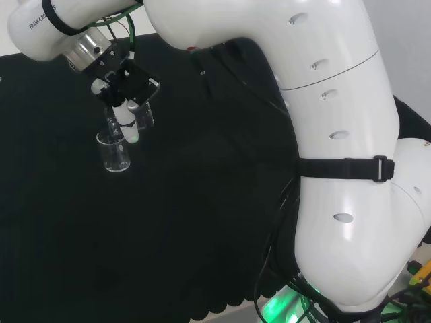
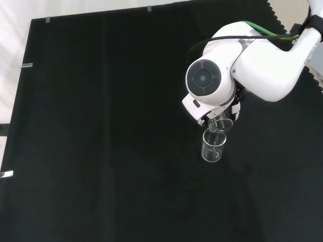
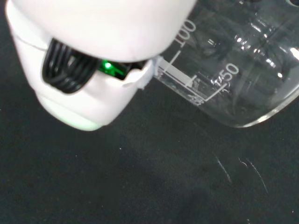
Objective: Pour the water from the handheld beaker into the one on the table.
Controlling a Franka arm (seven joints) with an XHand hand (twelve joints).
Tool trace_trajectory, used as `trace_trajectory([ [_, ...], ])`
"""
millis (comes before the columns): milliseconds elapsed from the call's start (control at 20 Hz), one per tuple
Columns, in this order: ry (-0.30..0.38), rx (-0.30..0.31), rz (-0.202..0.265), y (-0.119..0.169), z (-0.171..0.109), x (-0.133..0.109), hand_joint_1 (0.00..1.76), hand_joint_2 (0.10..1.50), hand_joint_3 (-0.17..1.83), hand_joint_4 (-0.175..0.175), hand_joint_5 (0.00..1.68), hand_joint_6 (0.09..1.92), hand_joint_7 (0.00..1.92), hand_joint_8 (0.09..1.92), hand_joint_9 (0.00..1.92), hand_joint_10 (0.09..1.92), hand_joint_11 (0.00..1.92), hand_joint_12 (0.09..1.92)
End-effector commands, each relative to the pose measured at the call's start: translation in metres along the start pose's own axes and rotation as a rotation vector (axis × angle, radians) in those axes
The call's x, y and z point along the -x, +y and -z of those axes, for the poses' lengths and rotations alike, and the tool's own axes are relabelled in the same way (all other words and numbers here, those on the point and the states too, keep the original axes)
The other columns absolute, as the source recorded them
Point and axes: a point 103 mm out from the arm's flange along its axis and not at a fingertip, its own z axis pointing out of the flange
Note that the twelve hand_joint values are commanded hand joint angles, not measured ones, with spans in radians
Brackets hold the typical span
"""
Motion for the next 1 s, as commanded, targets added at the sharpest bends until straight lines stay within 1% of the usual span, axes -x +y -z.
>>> trace_trajectory([
  [50, -0.007, 0.003, -0.001, -0.004, 0.0011, 0.0035, 1.33, 0.51, 0.86, -0.175, 1.35, 0.59, 1.41, 0.56, 1.68, 0.46, 1.3, 0.67],
  [200, -0.019, -0.003, -0.005, -0.0042, 0.0033, 0.0001, 1.33, 0.51, 0.86, -0.175, 1.35, 0.59, 1.41, 0.56, 1.68, 0.46, 1.3, 0.67],
  [800, -0.027, 0.002, -0.006, -0.006, 0.005, 0.002, 1.33, 0.51, 0.86, -0.175, 1.35, 0.6, 1.41, 0.56, 1.67, 0.47, 1.3, 0.67],
  [1000, -0.037, -0.008, -0.009, -0.0087, 0.0079, -0.0002, 1.33, 0.51, 0.86, -0.175, 1.35, 0.6, 1.41, 0.56, 1.67, 0.47, 1.3, 0.67],
])
